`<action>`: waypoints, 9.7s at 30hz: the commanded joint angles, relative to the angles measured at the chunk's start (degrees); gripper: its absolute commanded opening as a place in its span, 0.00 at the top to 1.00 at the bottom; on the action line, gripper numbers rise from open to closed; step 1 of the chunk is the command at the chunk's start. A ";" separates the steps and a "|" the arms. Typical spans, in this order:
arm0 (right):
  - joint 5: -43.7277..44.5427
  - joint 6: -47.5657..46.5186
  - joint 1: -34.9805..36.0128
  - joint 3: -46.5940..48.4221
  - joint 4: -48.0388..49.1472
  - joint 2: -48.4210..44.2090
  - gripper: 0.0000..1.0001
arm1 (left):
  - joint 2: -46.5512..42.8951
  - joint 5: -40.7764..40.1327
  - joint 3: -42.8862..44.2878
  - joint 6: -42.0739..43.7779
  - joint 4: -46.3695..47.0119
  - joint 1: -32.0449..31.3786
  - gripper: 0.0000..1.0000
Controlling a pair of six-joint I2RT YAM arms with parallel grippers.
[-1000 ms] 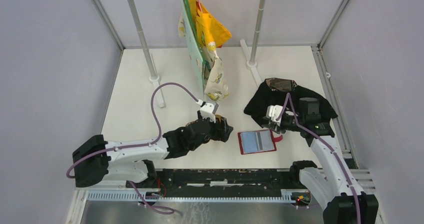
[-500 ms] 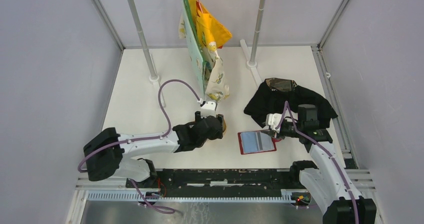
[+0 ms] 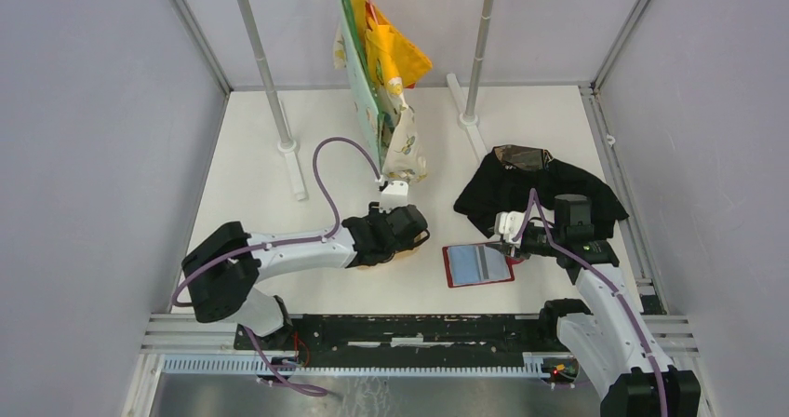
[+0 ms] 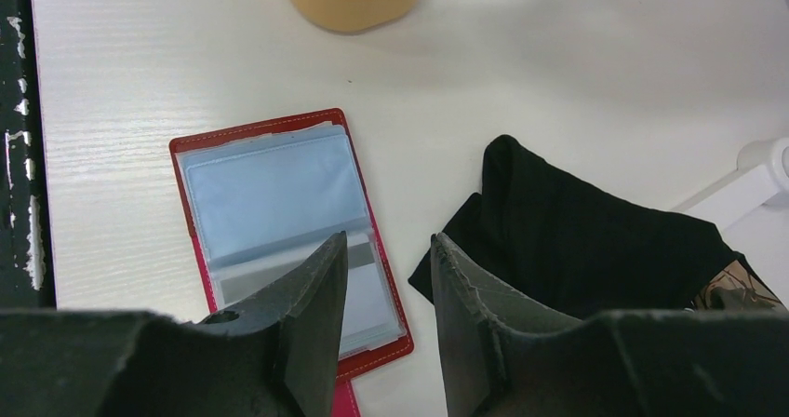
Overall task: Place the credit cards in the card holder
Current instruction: Pick up the credit card from the storage box.
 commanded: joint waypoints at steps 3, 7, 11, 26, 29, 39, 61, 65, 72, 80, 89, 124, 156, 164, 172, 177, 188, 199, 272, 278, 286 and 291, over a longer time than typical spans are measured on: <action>-1.36 -0.77 -0.12 0.19 1.13 -0.50 0.56 | 2.47 -2.85 3.48 -1.92 -1.34 0.02 0.42; -1.36 -0.89 -0.16 0.02 1.07 -0.41 0.56 | 4.23 -2.73 4.11 -1.91 -1.08 0.27 0.43; -1.27 -1.00 -0.14 0.02 0.99 -0.38 0.56 | 6.12 -2.22 4.68 -2.18 -1.10 0.75 0.43; -1.18 -1.48 -0.10 0.12 0.56 -0.72 0.57 | 8.61 -1.20 5.24 -3.32 -1.02 1.09 0.60; -1.18 -1.59 -0.17 0.13 0.46 -0.67 0.57 | 7.89 -1.01 5.18 -3.30 -1.02 1.08 0.69; -1.18 -1.68 -0.14 0.11 0.37 -0.63 0.57 | 4.42 -0.88 4.45 -3.23 -1.01 1.15 0.93; -1.54 -1.94 -0.16 0.20 0.00 -0.65 0.57 | 2.11 0.67 2.69 -3.05 0.58 1.59 0.74; -1.60 -1.99 -0.14 0.19 -0.05 -0.66 0.57 | 4.05 -0.12 3.11 -3.11 -0.17 1.60 0.58; -1.62 -2.07 -0.15 0.20 -0.03 -0.59 0.57 | 7.20 -0.77 4.29 -3.47 -0.95 1.67 0.52; -1.62 -2.12 -0.15 0.20 -0.15 -0.63 0.57 | 7.84 1.02 4.54 -3.85 -0.31 1.55 0.56; -1.62 -2.17 -0.12 0.19 -0.15 -0.66 0.57 | 3.34 6.36 2.73 -3.20 5.08 1.53 0.66; -1.80 -2.70 -0.11 0.19 -0.67 -0.85 0.57 | -1.39 18.11 -5.60 -6.49 20.95 4.25 0.77; -1.89 -3.09 -0.15 0.19 -1.00 -0.91 0.57 | 5.93 28.59 -6.51 -7.77 28.40 7.68 0.50; -1.89 -3.17 -0.15 0.19 -1.08 -0.85 0.57 | 4.46 29.46 -6.93 -8.51 27.24 8.73 0.52; -1.98 -3.31 -0.15 0.30 -1.11 -0.94 0.57 | 0.50 29.69 -8.09 -8.17 25.93 9.61 0.54; -1.91 -3.30 -0.14 0.20 -1.11 -0.89 0.57 | -0.54 30.37 -8.85 -8.24 25.95 10.36 0.56; -1.89 -3.32 -0.15 0.22 -1.11 -0.69 0.57 | 2.37 33.44 -9.87 -9.39 29.79 11.09 0.59; -1.71 -3.41 -0.14 0.19 -1.12 -0.81 0.57 | 5.59 36.73 -10.19 -11.00 32.97 11.73 0.61; -9.18 -4.81 -0.10 -0.70 -2.43 0.03 0.56 | -32.44 41.79 -22.87 6.60 25.81 19.04 0.98; -15.03 -4.66 -0.01 -0.47 -3.37 0.96 0.53 | -43.51 53.16 -30.17 7.11 42.97 19.00 0.98; -24.18 1.69 -0.03 0.06 -1.73 1.47 0.48 | -33.34 47.80 -33.36 4.92 69.51 8.75 0.98; -29.64 18.08 -0.06 -3.81 12.85 -1.35 0.39 | -24.78 37.68 -29.42 10.09 73.70 -1.10 0.98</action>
